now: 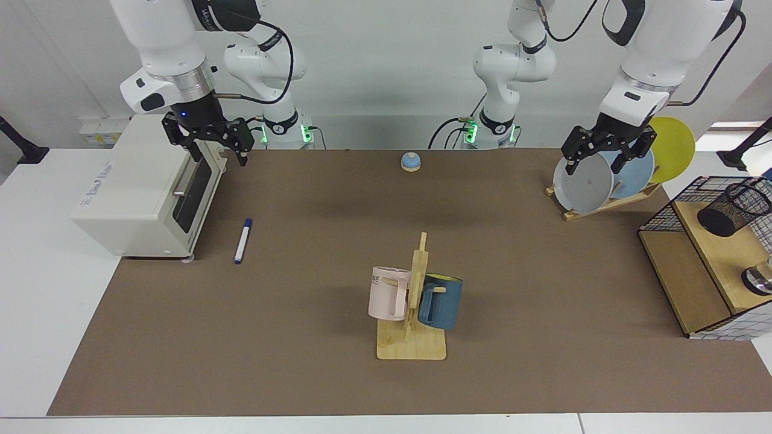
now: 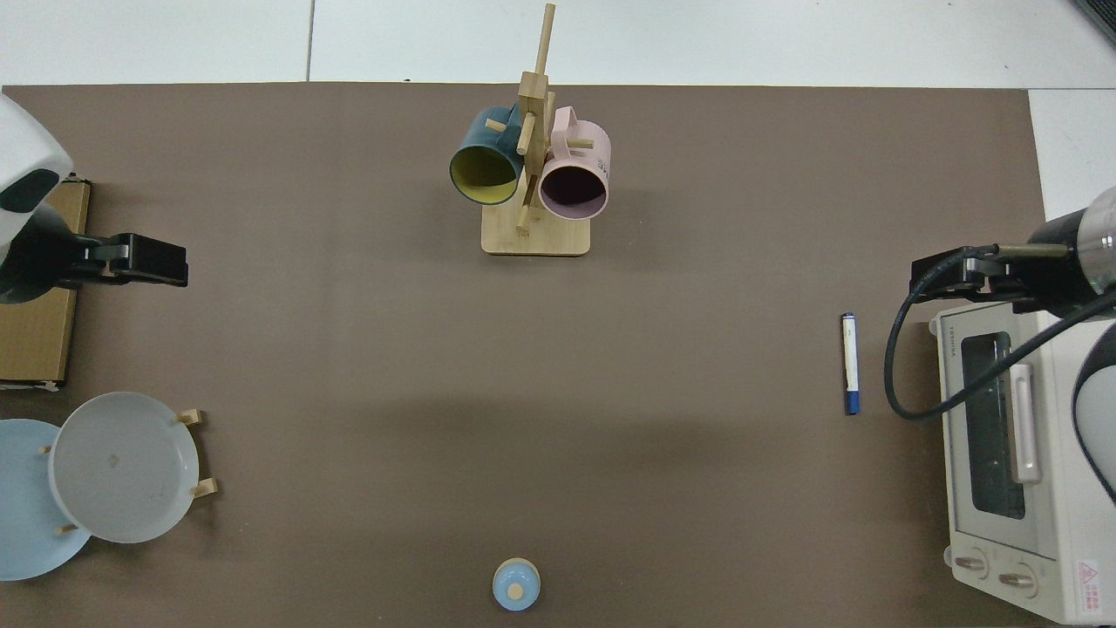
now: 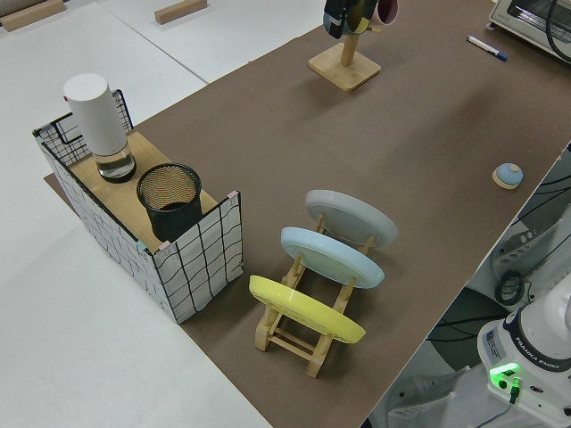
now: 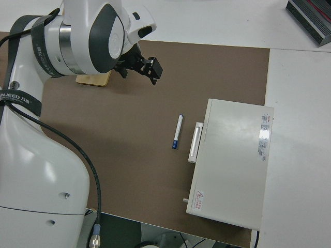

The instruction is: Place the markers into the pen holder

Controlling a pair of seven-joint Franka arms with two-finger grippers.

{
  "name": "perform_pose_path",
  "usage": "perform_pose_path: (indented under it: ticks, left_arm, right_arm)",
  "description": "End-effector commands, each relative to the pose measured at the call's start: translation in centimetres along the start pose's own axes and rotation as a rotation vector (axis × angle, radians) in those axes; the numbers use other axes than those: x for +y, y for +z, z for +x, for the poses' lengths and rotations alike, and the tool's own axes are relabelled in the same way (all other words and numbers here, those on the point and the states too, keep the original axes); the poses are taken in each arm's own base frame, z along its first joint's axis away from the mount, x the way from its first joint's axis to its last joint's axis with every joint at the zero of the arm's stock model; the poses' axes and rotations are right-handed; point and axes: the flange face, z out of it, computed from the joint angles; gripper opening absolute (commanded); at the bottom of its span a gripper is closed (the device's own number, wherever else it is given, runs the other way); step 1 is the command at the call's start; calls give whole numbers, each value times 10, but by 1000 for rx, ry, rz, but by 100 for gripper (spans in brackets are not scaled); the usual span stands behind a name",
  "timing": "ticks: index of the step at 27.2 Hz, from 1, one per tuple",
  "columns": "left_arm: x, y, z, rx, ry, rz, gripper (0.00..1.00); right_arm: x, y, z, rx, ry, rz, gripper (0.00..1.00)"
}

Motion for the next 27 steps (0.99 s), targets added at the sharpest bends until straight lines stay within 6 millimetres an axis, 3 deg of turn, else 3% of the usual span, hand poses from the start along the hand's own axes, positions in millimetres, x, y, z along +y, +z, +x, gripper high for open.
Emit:
perform_pose_path:
  ticks: [1,14,20,27]
  left_arm:
    - [-2,-2,-6,-6,-4,-2,100]
    - [-2,-2,-6,-6,-4,-2,100]
    - [-2,-2,-6,-6,-4,-2,100]
    - [-2,-2,-6,-6,-4,-2,100]
  right_arm:
    - [2,2,-10,1,-16,18,100]
    - [7,4,-8,4,-28,19,100]
    - [-1,5,-12,-1,-34,17,100]
    - [11,7,-4,19,-24,12,100]
